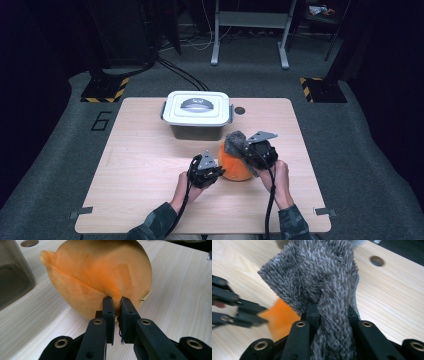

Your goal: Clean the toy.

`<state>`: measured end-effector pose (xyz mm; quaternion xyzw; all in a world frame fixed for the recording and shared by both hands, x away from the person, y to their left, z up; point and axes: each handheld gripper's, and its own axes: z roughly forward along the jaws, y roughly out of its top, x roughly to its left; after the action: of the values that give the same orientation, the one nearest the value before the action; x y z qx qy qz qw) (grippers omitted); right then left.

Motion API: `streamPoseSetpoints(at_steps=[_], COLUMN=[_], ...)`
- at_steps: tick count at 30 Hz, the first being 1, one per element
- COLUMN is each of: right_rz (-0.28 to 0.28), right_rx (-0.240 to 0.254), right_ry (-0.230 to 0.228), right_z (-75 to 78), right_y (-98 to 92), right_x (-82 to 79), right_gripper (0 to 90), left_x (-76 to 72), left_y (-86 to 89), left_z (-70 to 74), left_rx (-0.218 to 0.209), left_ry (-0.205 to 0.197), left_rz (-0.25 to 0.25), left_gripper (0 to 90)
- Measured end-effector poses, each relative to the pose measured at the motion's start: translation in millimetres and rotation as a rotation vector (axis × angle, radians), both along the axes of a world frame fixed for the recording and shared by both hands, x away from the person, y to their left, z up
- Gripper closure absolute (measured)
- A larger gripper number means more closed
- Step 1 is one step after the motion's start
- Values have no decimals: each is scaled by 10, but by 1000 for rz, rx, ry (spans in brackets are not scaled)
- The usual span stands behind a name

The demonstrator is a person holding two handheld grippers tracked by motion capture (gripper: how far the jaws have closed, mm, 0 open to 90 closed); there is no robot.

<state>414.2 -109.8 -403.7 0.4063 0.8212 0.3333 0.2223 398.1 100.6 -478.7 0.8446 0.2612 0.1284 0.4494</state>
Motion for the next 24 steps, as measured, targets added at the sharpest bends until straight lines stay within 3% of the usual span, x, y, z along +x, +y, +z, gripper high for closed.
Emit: streamPoseSetpoints(at_steps=[5, 11, 14, 24], right_rz=[65, 49, 50, 2], right_rx=[-39, -87, -117, -89], right_ry=[22, 36, 15, 14], right_z=[-96, -153, -153, -149], right_y=[202, 245, 238, 86], right_x=[70, 86, 83, 81], right_gripper=[732, 736, 737, 736], left_x=[3, 1, -3, -2], left_y=[-2, -9, -14, -15], left_z=[-4, -10, -11, -17], left_rx=[7, 4, 0, -3], left_ry=[-2, 3, 3, -1], left_rz=[-7, -6, -5, -4], left_gripper=[838, 839, 839, 839])
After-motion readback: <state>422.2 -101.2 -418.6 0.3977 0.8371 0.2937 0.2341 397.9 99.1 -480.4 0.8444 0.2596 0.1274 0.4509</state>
